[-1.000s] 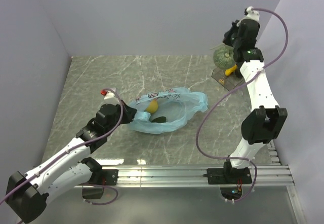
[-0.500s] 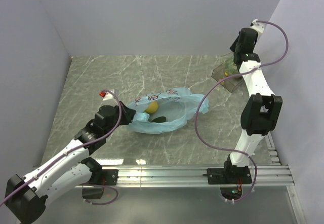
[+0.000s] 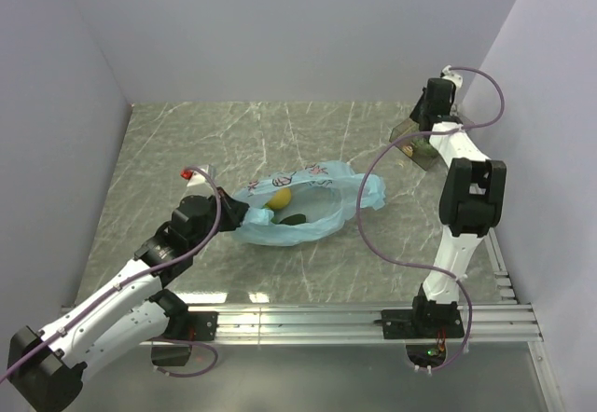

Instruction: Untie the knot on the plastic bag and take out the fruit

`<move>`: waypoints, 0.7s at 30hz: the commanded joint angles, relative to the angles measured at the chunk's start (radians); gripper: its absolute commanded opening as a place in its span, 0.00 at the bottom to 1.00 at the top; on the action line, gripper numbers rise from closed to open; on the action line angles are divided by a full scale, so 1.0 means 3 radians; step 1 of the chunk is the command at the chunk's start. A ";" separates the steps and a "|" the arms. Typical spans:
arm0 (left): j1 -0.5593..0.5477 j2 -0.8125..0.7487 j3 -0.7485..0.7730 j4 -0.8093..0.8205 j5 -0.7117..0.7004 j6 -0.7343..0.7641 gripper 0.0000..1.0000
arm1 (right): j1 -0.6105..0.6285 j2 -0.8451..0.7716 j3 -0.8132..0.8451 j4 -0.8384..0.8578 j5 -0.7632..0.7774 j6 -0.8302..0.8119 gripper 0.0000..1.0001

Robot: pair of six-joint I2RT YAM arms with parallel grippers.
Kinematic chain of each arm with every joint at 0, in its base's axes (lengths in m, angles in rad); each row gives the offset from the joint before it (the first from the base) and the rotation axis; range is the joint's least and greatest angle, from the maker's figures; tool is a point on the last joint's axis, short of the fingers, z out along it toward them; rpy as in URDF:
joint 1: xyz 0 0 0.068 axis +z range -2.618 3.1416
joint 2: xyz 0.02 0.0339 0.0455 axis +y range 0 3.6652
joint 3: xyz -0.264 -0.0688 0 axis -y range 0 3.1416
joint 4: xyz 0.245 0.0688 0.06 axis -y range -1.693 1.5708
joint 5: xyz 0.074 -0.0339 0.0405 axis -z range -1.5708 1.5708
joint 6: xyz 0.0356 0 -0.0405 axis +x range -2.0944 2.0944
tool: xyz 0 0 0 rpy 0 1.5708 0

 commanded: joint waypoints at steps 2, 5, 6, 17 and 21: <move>0.0014 -0.0036 -0.0058 0.0035 -0.0015 -0.0025 0.01 | -0.0012 -0.0004 0.0265 0.0007 -0.0215 -0.0003 0.07; 0.0009 -0.0021 -0.0053 0.0061 -0.0015 -0.0025 0.00 | 0.0059 -0.0075 0.0291 -0.0096 -0.0225 -0.0038 0.45; 0.0014 -0.0010 -0.0053 0.0076 -0.0010 -0.0020 0.01 | 0.0115 -0.0166 0.0270 -0.0101 -0.0200 -0.0094 0.54; 0.0014 -0.0005 -0.0017 0.0097 -0.0046 0.0016 0.00 | 0.0723 -0.1128 0.0096 -0.0367 0.0041 -0.0734 0.86; 0.0014 -0.0026 0.0014 0.0102 -0.0072 0.0016 0.00 | 0.1065 -0.1597 0.0056 -0.0591 -0.0403 -0.0877 0.82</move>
